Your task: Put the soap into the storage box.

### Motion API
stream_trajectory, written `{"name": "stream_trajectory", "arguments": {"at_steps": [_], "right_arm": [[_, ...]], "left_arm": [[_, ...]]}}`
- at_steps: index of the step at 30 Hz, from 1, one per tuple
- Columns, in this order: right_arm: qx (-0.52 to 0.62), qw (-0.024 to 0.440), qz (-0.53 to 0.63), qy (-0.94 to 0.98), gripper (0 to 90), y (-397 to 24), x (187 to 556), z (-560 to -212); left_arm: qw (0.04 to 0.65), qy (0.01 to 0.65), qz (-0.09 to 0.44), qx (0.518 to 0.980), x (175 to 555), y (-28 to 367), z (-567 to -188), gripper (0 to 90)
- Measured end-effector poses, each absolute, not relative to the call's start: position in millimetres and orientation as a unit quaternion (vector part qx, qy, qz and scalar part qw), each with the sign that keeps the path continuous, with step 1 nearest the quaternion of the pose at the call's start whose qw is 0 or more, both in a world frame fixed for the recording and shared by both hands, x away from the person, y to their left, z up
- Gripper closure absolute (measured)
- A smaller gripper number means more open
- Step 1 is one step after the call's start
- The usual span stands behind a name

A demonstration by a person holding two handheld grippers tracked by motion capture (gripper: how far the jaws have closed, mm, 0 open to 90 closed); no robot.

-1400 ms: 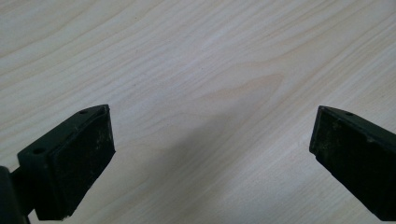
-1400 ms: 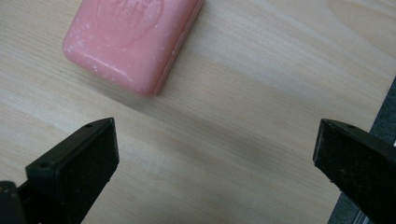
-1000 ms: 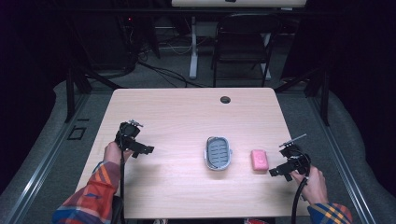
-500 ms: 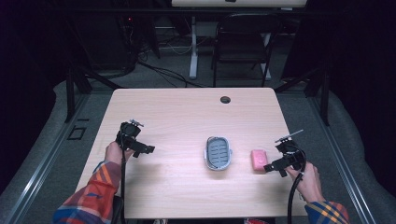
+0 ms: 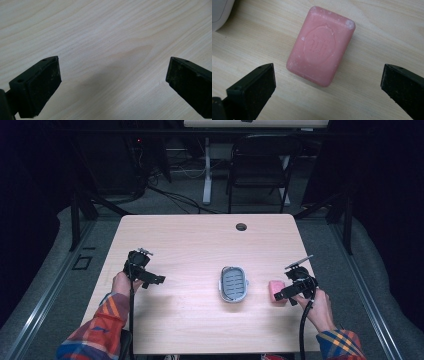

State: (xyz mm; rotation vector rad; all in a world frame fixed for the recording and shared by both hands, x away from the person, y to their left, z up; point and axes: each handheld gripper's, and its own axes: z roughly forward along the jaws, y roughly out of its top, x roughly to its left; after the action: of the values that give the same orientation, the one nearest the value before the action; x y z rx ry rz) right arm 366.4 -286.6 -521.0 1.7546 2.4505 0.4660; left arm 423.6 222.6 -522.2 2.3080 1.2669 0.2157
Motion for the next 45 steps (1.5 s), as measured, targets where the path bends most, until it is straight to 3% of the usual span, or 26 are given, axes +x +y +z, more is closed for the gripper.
{"name": "stream_trajectory", "arguments": {"at_steps": [22, 34, 45], "right_arm": [[0.574, 0.055, 0.129, 0.807, 0.0, -263.2, 388.6, -531.1], [0.571, 0.059, 0.109, 0.812, 22.4, -255.2, 392.7, -535.1], [0.584, 0.057, 0.108, 0.802, 33.9, -259.3, 392.0, -539.4]], "left_arm": [[0.254, 0.466, 0.073, 0.844, 423.5, 223.8, -523.3, 0.0], [0.255, 0.462, 0.075, 0.846, 422.0, 224.5, -521.8, 0.0], [0.251, 0.460, 0.073, 0.848, 421.9, 222.7, -521.8, 0.0]]}}
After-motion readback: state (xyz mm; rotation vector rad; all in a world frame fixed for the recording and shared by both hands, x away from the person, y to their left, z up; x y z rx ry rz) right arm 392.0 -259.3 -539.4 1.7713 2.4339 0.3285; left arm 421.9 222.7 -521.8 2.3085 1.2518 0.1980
